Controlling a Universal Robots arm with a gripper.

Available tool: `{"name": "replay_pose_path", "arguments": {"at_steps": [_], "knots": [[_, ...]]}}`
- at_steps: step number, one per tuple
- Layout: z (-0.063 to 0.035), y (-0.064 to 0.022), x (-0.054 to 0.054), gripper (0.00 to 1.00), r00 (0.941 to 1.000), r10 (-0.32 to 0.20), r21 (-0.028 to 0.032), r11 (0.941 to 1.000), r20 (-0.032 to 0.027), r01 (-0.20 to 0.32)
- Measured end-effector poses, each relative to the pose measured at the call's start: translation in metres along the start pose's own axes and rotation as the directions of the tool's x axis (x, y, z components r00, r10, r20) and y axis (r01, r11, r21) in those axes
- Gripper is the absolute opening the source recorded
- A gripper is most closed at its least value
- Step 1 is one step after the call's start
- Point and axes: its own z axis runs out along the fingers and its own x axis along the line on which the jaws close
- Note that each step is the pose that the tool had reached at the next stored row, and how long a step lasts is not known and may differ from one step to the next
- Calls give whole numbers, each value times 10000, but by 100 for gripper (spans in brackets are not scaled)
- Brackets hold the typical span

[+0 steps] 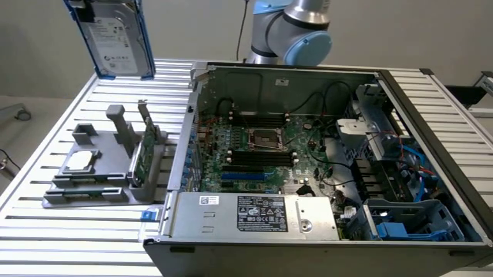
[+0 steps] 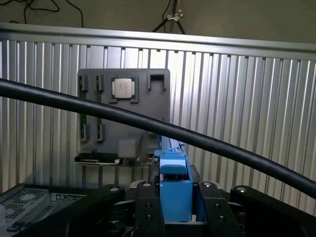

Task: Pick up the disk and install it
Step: 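Pick up the disk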

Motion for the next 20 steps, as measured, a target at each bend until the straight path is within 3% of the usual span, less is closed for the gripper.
{"name": "replay_pose_path", "arguments": {"at_steps": [20], "knots": [[-194,-904,52,33,10000,-2,-78,10000,4,2]]}}
